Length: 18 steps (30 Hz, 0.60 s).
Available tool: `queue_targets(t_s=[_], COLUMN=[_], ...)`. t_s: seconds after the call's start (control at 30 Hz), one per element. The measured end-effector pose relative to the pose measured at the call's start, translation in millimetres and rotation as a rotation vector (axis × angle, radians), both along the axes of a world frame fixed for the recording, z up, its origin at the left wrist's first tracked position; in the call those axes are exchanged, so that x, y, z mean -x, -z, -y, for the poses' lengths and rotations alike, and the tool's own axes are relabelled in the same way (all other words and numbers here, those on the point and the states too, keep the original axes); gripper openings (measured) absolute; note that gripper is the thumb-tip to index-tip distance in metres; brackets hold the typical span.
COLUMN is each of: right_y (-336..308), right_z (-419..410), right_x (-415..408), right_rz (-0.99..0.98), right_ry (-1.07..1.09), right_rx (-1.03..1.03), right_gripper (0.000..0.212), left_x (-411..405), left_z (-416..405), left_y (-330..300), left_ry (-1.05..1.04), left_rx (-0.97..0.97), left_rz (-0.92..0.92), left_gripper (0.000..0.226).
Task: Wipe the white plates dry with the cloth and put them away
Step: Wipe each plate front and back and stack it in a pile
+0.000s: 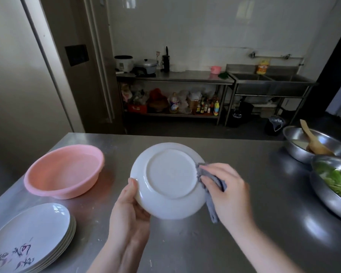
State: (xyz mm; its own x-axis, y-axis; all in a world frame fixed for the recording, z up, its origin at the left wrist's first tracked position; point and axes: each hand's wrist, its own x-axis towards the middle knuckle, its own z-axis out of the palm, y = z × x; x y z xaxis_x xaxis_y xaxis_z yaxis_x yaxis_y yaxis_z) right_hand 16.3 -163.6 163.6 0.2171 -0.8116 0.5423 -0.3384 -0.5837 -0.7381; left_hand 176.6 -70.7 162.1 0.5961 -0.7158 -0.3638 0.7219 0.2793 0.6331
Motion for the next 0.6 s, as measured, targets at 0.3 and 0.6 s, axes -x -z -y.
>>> queue_targets(t_s=[0.3,0.6], right_y=[37,30], right_z=[-44,-44], right_x=[-29,-32], right_rz=[-0.110,-0.139], right_ry=[-0.086,-0.099], right_rx=[0.391,0.386], right_gripper=[0.023,0.024], left_x=[6,7], left_z=[12,17], left_y=[-1,4], left_ry=[0.038,0.046], left_rx=[-0.068,-0.072], left_rz=[-0.308,-0.290], left_gripper=[0.025,0.027])
